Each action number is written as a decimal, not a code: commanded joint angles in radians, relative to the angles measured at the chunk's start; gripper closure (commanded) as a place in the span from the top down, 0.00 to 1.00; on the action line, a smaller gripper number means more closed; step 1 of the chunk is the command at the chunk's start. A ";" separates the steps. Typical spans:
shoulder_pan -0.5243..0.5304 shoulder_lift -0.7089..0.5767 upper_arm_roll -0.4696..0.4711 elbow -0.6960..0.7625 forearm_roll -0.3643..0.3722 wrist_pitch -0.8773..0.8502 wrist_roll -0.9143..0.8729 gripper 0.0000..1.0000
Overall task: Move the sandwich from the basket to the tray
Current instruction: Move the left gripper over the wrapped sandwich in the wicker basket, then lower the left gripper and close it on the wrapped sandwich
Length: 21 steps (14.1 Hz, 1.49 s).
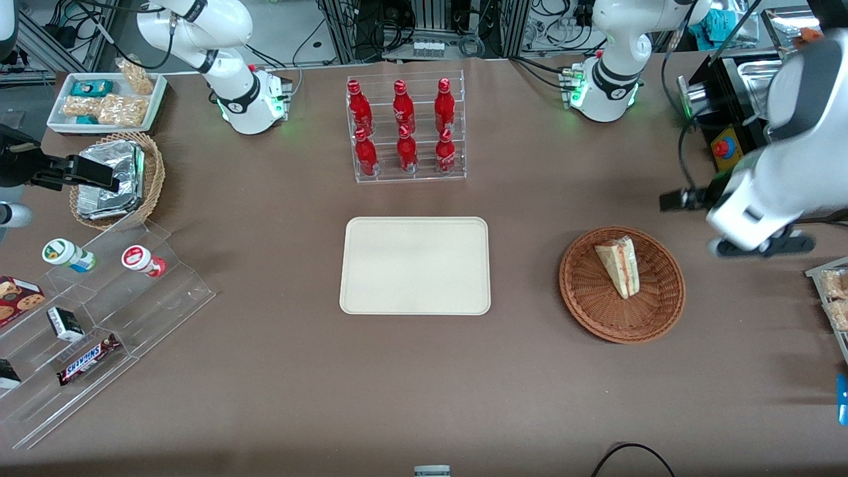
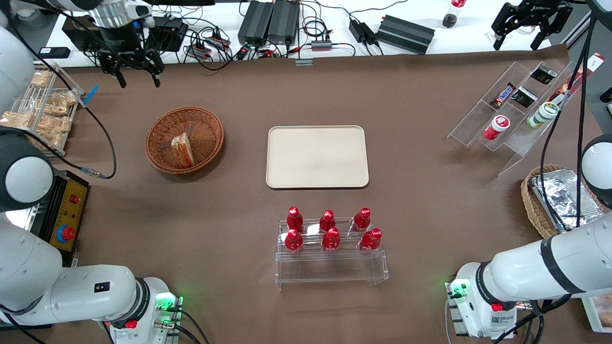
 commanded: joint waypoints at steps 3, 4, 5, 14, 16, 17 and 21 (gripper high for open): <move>0.021 0.006 -0.002 -0.230 -0.055 0.313 -0.120 1.00; 0.020 0.007 -0.002 -0.268 -0.053 0.367 -0.180 1.00; 0.020 0.007 -0.001 -0.302 -0.052 0.408 -0.205 1.00; 0.021 0.013 -0.001 -0.580 -0.053 0.774 -0.225 1.00; 0.023 0.015 0.010 -0.589 -0.053 0.772 -0.225 1.00; 0.023 0.015 0.011 -0.589 -0.053 0.769 -0.225 1.00; 0.023 0.028 0.036 -0.615 -0.053 0.772 -0.227 1.00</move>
